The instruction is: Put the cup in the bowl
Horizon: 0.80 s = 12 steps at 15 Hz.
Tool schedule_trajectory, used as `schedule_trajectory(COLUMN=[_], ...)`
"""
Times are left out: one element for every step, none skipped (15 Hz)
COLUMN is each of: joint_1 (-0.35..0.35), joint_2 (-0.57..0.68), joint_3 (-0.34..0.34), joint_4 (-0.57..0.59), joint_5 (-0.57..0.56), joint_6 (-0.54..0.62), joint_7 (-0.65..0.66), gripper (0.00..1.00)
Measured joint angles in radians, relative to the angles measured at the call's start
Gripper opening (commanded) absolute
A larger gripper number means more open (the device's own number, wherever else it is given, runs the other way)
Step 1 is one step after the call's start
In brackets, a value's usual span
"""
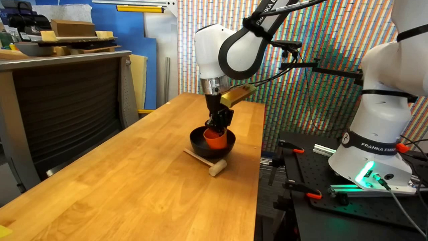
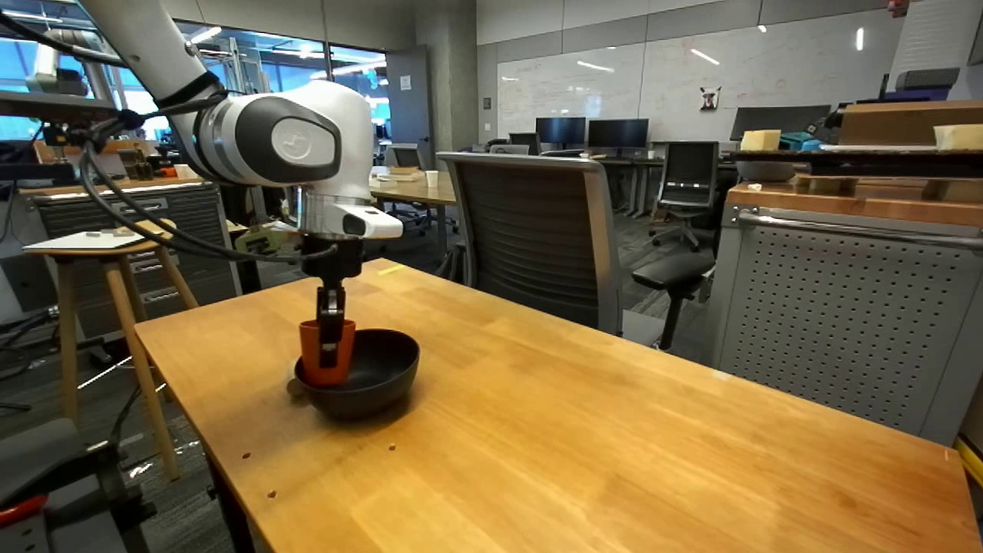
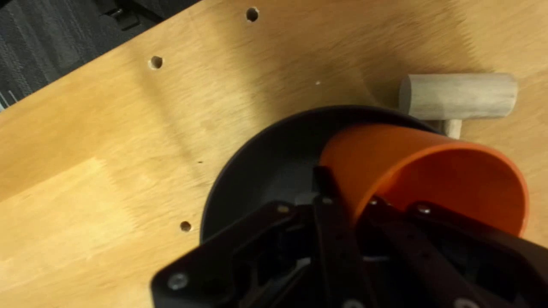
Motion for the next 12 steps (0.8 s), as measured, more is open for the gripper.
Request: schedule_trajectory(joint_1=[-0.001, -0.003, -0.006, -0.007, -0.009, -0.010, -0.010, -0.012, -0.015, -0.018, -0.023, -0.027], joint_2=[0.004, 0.005, 0.005, 0.003, -0.002, -0.010, -0.023, -0.042, -0.070, -0.106, -0.151, -0.202], joint_3=[0.001, 0.001, -0.001, -0.007, -0.015, -0.024, -0.032, -0.039, -0.042, -0.042, -0.042, -0.042], joint_4=[0.000, 0.001, 0.003, 0.005, 0.007, 0.009, 0.008, 0.006, 0.001, -0.007, -0.017, -0.026], joint_5=[0.021, 0.028, 0.029, 0.019, -0.001, -0.026, -0.056, -0.086, -0.113, -0.133, -0.145, -0.146], joint_6=[0.010, 0.018, 0.023, 0.029, 0.033, 0.034, 0.033, 0.033, 0.032, 0.029, 0.022, 0.014], joint_7=[-0.027, -0.045, -0.058, -0.066, -0.070, -0.072, -0.075, -0.080, -0.092, -0.109, -0.129, -0.157], gripper=[0.37, 0.44, 0.54, 0.60, 0.67, 0.76, 0.82, 0.91, 0.98, 1.00, 1.00, 1.00])
